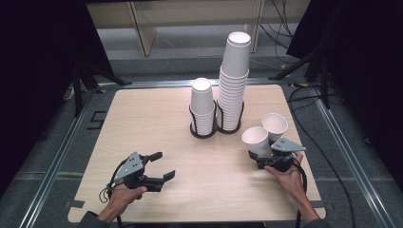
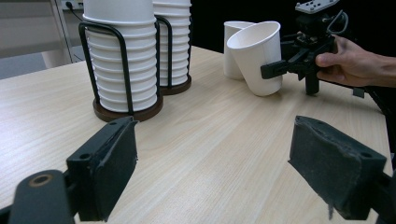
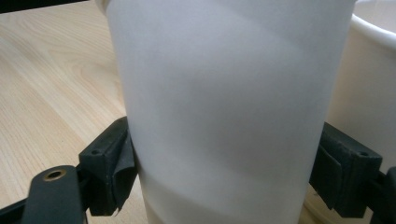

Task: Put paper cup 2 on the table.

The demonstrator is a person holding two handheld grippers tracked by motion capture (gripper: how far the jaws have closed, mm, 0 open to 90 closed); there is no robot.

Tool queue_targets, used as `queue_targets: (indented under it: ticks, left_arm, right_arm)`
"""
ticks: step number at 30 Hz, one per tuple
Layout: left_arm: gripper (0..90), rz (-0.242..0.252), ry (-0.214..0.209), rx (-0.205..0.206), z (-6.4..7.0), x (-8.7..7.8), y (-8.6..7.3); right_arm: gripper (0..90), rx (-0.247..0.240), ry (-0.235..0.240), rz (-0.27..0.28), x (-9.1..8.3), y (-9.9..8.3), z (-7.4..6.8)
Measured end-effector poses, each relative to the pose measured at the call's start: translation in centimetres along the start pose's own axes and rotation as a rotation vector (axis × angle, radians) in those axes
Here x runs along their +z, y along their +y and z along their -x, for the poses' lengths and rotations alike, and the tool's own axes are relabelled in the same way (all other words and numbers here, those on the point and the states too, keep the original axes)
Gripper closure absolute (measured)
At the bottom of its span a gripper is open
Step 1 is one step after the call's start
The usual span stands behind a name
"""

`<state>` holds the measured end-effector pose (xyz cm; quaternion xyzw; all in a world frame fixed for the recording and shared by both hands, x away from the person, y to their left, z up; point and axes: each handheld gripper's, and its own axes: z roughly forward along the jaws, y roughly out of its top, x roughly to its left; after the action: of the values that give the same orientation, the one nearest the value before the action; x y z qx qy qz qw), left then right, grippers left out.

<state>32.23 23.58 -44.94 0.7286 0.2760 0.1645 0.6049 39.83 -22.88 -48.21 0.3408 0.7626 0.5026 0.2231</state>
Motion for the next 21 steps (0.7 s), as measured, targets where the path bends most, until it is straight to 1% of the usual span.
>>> queue_targets:
  ticks: [1, 2, 3, 4, 5, 6, 7, 8, 9, 10, 11, 12, 13, 14, 15, 16, 18, 19, 20, 21]
  left_arm:
    - [14.6, 0.0, 0.001, 0.001, 0.0, 0.0, 0.0]
    - [14.6, 0.002, 0.0, 0.001, 0.0, 0.0, 0.0]
    - [14.6, 0.003, 0.001, 0.001, 0.0, 0.0, 0.0]
    - [14.6, -0.01, 0.008, 0.002, 0.0, -0.1, 0.1]
    - [14.6, -0.015, 0.01, 0.003, 0.0, -0.2, 0.1]
    - [14.6, -0.008, 0.007, 0.002, 0.0, -0.1, 0.1]
    - [14.6, -0.017, 0.01, 0.002, 0.1, -0.2, 0.1]
    - [14.6, -0.015, 0.009, 0.003, 0.1, -0.2, 0.1]
    - [14.6, -0.014, 0.009, 0.005, 0.1, -0.2, 0.1]
    - [14.6, -0.014, 0.009, 0.005, 0.1, -0.2, 0.1]
    - [14.6, -0.013, 0.009, 0.003, 0.1, -0.2, 0.1]
    - [14.6, -0.016, 0.01, 0.003, 0.1, -0.2, 0.1]
    - [14.6, -0.016, 0.01, 0.005, 0.1, -0.2, 0.1]
    - [14.6, -0.015, 0.009, 0.007, 0.1, -0.2, 0.1]
    - [14.6, -0.015, 0.009, 0.007, 0.1, -0.2, 0.1]
    - [14.6, -0.015, 0.009, 0.006, 0.1, -0.2, 0.1]
    - [14.6, -0.015, 0.01, 0.006, 0.1, -0.2, 0.1]
    - [14.6, -0.014, 0.011, 0.007, 0.1, -0.2, 0.1]
    - [14.6, 0.004, 0.003, 0.005, 0.1, -0.1, 0.0]
    - [14.6, 0.012, -0.002, 0.005, 0.0, 0.0, 0.0]
  right_arm:
    - [18.9, -0.017, -0.005, 0.008, 0.0, 0.0, 0.1]
    - [18.9, 0.014, -0.001, -0.012, -0.2, 0.0, 0.0]
    - [18.8, -0.005, -0.011, -0.005, -0.3, 0.0, 0.1]
    - [18.8, -0.008, -0.011, -0.017, -0.4, 0.0, 0.2]
    - [18.7, 0.025, 0.001, -0.027, -0.5, 0.0, 0.1]
    - [18.6, 0.023, 0.003, -0.03, -0.6, 0.0, 0.1]
    - [18.6, 0.028, 0.008, -0.023, -0.6, -0.1, 0.2]
    - [18.5, 0.029, 0.011, -0.026, -0.6, -0.1, 0.1]
    - [18.4, 0.014, 0.001, -0.031, -0.8, -0.1, 0.2]
    - [18.3, -0.002, -0.009, -0.022, -0.8, -0.1, 0.2]
    - [18.2, 0.047, -0.002, -0.049, -1.0, -0.1, -0.2]
    - [18.2, 0.01, 0.002, -0.03, -0.8, -0.1, 0.0]
    - [18.2, 0.008, 0.003, -0.035, -0.9, -0.1, -0.1]
    - [18.2, -0.028, 0.004, -0.027, -0.8, -0.1, 0.0]
    - [18.2, -0.002, 0.025, -0.051, -0.9, 0.0, -0.3]
    - [18.3, -0.017, 0.021, -0.048, -0.8, -0.1, -0.3]
    - [18.3, -0.018, 0.041, -0.073, -0.6, -0.1, -0.5]
    - [18.3, -0.003, 0.04, -0.071, -0.5, -0.2, -0.7]
    - [18.3, -0.005, 0.04, -0.065, -0.4, -0.2, -0.8]
    - [18.3, 0.014, 0.054, -0.081, -0.4, -0.2, -0.9]
